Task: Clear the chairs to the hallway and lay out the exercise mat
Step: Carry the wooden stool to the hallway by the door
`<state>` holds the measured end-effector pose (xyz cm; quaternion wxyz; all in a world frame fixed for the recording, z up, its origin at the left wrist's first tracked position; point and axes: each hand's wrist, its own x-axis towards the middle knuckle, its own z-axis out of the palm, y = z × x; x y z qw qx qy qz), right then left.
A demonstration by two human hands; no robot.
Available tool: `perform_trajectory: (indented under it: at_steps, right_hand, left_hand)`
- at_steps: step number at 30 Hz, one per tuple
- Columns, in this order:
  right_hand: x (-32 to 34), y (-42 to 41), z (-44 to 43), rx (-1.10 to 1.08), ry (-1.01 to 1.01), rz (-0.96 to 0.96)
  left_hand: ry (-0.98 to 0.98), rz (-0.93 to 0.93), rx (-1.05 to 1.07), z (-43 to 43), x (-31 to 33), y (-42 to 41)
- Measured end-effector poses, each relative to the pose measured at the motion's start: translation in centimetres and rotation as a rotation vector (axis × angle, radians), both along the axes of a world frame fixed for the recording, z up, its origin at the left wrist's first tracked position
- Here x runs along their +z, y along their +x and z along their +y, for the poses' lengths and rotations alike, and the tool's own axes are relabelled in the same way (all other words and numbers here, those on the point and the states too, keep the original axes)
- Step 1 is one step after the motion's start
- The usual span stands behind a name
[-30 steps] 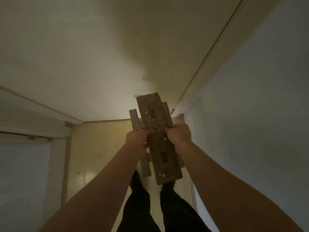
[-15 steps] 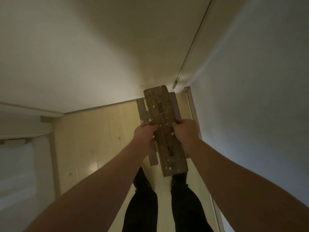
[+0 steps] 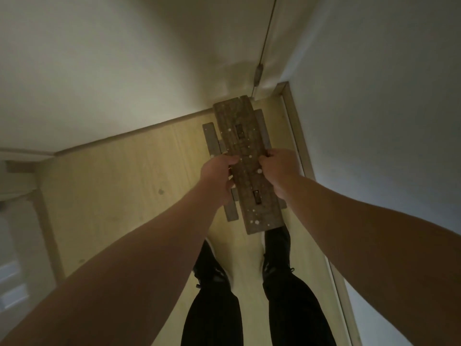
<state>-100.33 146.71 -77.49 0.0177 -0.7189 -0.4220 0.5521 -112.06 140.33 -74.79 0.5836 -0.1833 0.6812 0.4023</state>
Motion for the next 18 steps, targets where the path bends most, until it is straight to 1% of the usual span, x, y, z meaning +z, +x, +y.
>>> perform_trajectory:
  at_steps: [8, 18]
  right_hand:
    - [-6.1, -0.4, 1.3, 0.051, -0.020, -0.027]
    - [-9.6, -1.1, 1.8, 0.060, -0.032, -0.018]
  left_hand:
    - [-0.019, 0.008, 0.013, 1.3, -5.6, -0.4]
    - [-0.047, 0.032, 0.029, 1.3, -9.7, -1.2]
